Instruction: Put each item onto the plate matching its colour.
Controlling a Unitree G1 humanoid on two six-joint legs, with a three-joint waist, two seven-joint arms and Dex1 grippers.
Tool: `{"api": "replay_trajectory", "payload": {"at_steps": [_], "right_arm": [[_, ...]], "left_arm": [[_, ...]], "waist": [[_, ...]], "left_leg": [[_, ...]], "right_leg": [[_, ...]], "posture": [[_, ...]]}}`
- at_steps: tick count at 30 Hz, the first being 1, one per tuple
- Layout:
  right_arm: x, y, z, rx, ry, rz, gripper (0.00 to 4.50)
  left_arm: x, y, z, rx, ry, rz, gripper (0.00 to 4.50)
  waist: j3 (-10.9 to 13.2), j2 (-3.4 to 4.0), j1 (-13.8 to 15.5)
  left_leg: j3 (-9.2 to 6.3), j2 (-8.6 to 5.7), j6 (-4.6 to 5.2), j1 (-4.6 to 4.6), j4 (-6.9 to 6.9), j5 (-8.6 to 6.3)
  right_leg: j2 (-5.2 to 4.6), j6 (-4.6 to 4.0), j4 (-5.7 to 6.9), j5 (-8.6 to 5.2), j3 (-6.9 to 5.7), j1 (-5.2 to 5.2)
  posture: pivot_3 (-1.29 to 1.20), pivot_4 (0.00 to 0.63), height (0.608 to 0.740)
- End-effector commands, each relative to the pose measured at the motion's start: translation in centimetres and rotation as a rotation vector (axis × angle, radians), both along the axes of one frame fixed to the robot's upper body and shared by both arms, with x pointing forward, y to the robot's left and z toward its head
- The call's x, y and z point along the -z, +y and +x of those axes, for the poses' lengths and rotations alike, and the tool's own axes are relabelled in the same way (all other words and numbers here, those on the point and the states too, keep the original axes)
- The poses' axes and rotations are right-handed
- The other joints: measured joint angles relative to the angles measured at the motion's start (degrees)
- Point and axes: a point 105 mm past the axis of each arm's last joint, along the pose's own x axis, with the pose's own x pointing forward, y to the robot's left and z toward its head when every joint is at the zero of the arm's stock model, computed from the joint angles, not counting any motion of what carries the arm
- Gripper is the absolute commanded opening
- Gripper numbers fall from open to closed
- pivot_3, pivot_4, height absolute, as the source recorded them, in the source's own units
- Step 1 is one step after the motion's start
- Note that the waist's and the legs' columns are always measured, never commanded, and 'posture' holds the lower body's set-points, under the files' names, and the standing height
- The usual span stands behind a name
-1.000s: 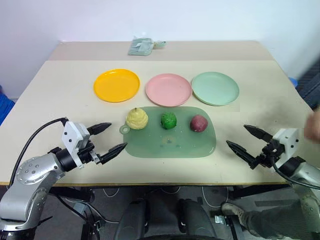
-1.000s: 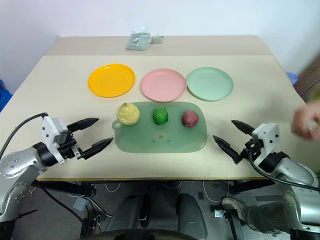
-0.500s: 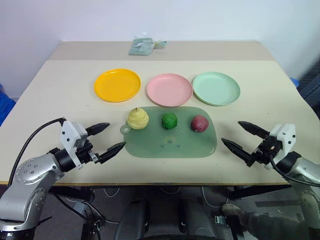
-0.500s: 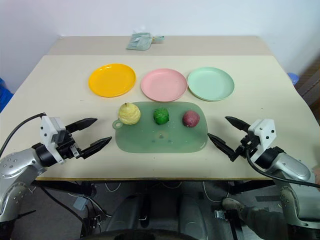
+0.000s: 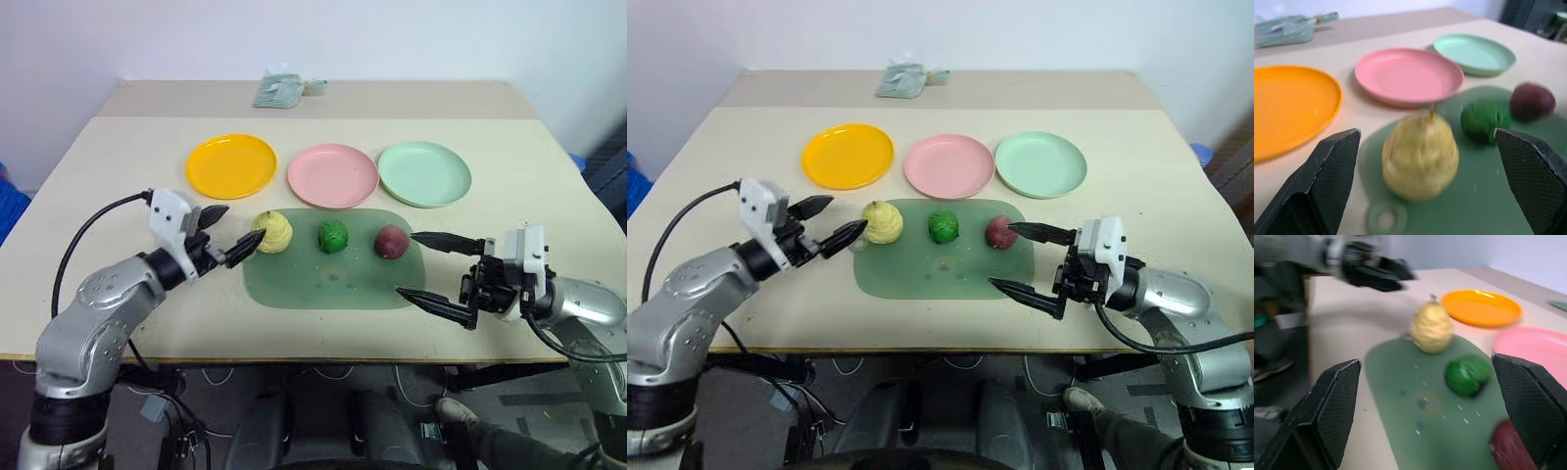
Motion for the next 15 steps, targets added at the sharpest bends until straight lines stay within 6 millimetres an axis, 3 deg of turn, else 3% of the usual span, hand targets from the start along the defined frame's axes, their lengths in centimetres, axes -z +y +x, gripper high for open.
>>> {"api": "replay_trajectory", "payload": {"at_steps": [1, 10, 15], "right_arm": [[-0.6, 0.5, 0.5, -0.043, -0.031, -0.010, 4.37], [-0.9, 1.6, 1.5, -0.039, -0.058, -0.004, 4.37], [-1.0, 1.4, 1.8, -0.020, -0.058, 0.000, 4.37]], "left_arm": [[-0.4, -1.0, 0.6, -0.023, 0.004, 0.008, 4.50], [2.7, -1.2, 3.4, -0.149, 0.118, 0.045, 4.50], [3.2, -3.0, 4.6, -0.130, 0.129, 0.042, 4.50]], "waist": [[0.00, -0.01, -0.07], [0.02, -0.04, 0.16], [0.03, -0.06, 0.11]], "left_leg": [[0.00, 0.00, 0.00, 0.00, -0.01, 0.00], [-0.01, -0.02, 0.00, 0.01, 0.01, 0.00], [-0.02, -0.02, 0.00, 0.00, 0.02, 0.00]], "right_leg": [[0.02, 0.00, 0.00, 0.00, 0.00, -0.01], [0.04, 0.00, 0.02, 0.00, 0.00, 0.01], [0.02, 0.00, 0.02, 0.00, 0.00, 0.01]], "posture": [[0.00, 0.150, 0.740], [0.00, 0.150, 0.740], [0.00, 0.150, 0.740]]}}
